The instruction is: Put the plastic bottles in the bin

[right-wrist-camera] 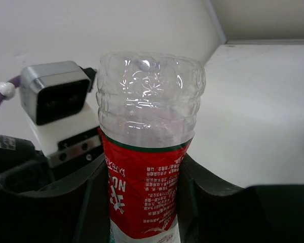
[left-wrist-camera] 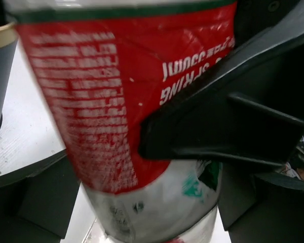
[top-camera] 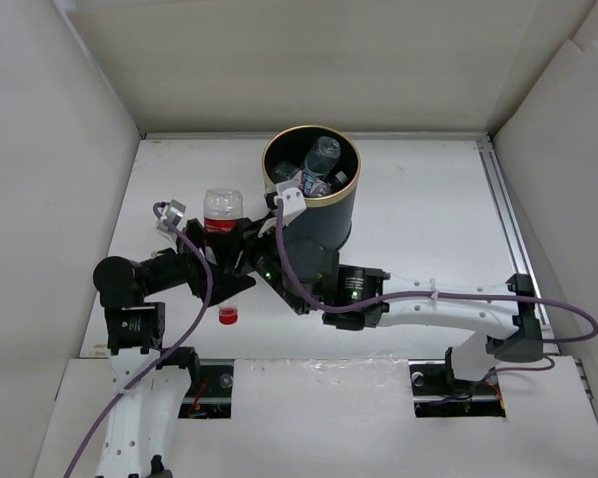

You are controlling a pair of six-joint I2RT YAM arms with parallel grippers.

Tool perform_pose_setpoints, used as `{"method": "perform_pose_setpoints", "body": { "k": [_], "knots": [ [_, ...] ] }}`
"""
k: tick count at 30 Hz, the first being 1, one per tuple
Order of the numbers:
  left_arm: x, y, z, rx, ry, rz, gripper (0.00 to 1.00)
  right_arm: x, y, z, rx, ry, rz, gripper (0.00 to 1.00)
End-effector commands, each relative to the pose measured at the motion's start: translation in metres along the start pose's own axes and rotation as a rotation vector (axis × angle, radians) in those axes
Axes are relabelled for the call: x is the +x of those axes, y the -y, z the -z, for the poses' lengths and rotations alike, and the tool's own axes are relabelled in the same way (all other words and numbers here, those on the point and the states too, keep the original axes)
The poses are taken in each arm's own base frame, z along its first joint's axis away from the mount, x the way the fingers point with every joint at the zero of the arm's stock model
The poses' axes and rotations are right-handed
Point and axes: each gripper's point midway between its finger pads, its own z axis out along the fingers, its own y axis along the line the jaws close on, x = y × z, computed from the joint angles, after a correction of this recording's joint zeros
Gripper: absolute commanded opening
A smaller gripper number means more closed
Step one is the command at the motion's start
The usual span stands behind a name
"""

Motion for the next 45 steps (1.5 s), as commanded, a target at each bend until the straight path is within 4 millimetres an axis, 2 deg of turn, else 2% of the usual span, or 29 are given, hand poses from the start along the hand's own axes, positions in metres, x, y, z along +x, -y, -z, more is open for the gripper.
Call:
{"method": "perform_pose_setpoints", "body": {
  "k": [1,2,3,4,5,6,7,8,9,10,12,14,16,18,19,20,22,23,24,26,27,28,30,33,34,41,42,44,45],
  "knots": [
    [-0.003,0.020,0.002,0.055,-0.017,-0.097,1.00,-0.051,-0.037,-0.007,-0.137,0.124,-0.074,0.00],
    [-0.003,0.020,0.002,0.055,-0.017,-0.097,0.98,-0.049,-0.042,-0.010,-0.150,0.120,-0.074,0.00],
    [-0.005,0.019,0.001,0.048,-0.006,-0.096,0.90,-0.050,-0.046,-0.011,-0.162,0.120,-0.076,0.01],
    [-0.006,0.018,0.001,0.044,0.002,-0.108,0.49,-0.051,-0.046,-0.015,-0.166,0.121,-0.075,0.03],
    [-0.008,0.016,0.000,0.034,0.012,-0.107,0.23,-0.055,-0.047,-0.014,-0.169,0.130,-0.069,0.07],
    [-0.011,0.005,-0.002,0.009,0.025,-0.082,0.06,-0.055,-0.047,-0.014,-0.169,0.130,-0.069,0.28],
    [-0.024,-0.003,-0.004,-0.053,0.062,-0.105,0.00,-0.056,-0.045,-0.014,-0.159,0.134,-0.070,0.49],
    [-0.032,-0.012,-0.004,-0.102,0.081,-0.108,0.00,-0.051,-0.039,-0.016,-0.134,0.132,-0.051,0.69],
    [-0.041,-0.021,-0.005,-0.155,0.102,-0.107,0.00,-0.058,-0.031,-0.011,-0.108,0.146,-0.057,0.77],
    [-0.060,-0.035,-0.005,-0.241,0.148,-0.091,0.00,-0.061,-0.024,-0.008,-0.083,0.155,-0.048,1.00],
    [-0.081,-0.048,-0.006,-0.302,0.191,-0.113,0.00,-0.067,-0.001,-0.002,0.007,0.182,-0.014,1.00],
    [-0.113,-0.060,-0.010,-0.339,0.247,-0.145,0.00,-0.085,0.020,0.014,0.081,0.205,-0.007,1.00],
    [-0.134,-0.072,-0.014,-0.351,0.285,-0.149,0.00,-0.099,0.052,0.034,0.199,0.231,0.021,1.00],
    [-0.166,-0.069,-0.018,-0.318,0.381,-0.247,0.00,-0.109,0.071,0.047,0.246,0.247,0.030,1.00],
    [-0.175,-0.071,-0.019,-0.306,0.418,-0.265,0.00,-0.103,0.087,0.051,0.269,0.233,0.069,1.00],
    [-0.190,-0.081,-0.022,-0.298,0.454,-0.285,0.00,-0.118,0.091,0.064,0.260,0.255,0.043,1.00],
    [-0.208,-0.091,-0.026,-0.284,0.495,-0.296,0.00,-0.122,0.105,0.074,0.277,0.249,0.059,1.00],
    [-0.214,-0.112,-0.030,-0.297,0.502,-0.268,0.00,-0.134,0.115,0.086,0.295,0.269,0.045,1.00],
    [-0.226,-0.101,-0.038,-0.239,0.532,-0.299,0.00,-0.137,0.119,0.092,0.295,0.271,0.044,1.00],
    [-0.242,-0.107,-0.049,-0.235,0.562,-0.294,0.00,-0.139,0.129,0.102,0.307,0.274,0.042,1.00],
    [-0.245,-0.127,-0.064,-0.243,0.550,-0.276,0.00,-0.150,0.132,0.113,0.298,0.294,0.018,1.00],
    [-0.259,-0.108,-0.085,-0.197,0.567,-0.317,0.00,-0.151,0.138,0.118,0.312,0.297,0.018,1.00],
    [-0.271,-0.121,-0.114,-0.188,0.568,-0.289,0.00,-0.161,0.145,0.132,0.317,0.315,-0.002,1.00],
    [-0.272,-0.137,-0.136,-0.190,0.566,-0.255,0.00,-0.162,0.156,0.143,0.330,0.307,0.003,1.00],
    [-0.268,-0.149,-0.145,-0.203,0.558,-0.249,0.00,-0.165,0.160,0.151,0.326,0.314,-0.016,1.00],
    [-0.244,-0.178,-0.191,-0.269,0.502,-0.228,0.03,-0.175,0.183,0.182,0.329,0.322,-0.049,1.00],
    [-0.237,-0.175,-0.203,-0.257,0.479,-0.230,0.17,-0.175,0.184,0.184,0.331,0.319,-0.045,1.00],
    [-0.238,-0.179,-0.210,-0.270,0.474,-0.225,0.43,-0.173,0.188,0.188,0.334,0.309,-0.049,1.00],
    [-0.240,-0.174,-0.213,-0.268,0.487,-0.226,0.61,-0.173,0.190,0.190,0.334,0.307,-0.053,1.00]
  ]
}}
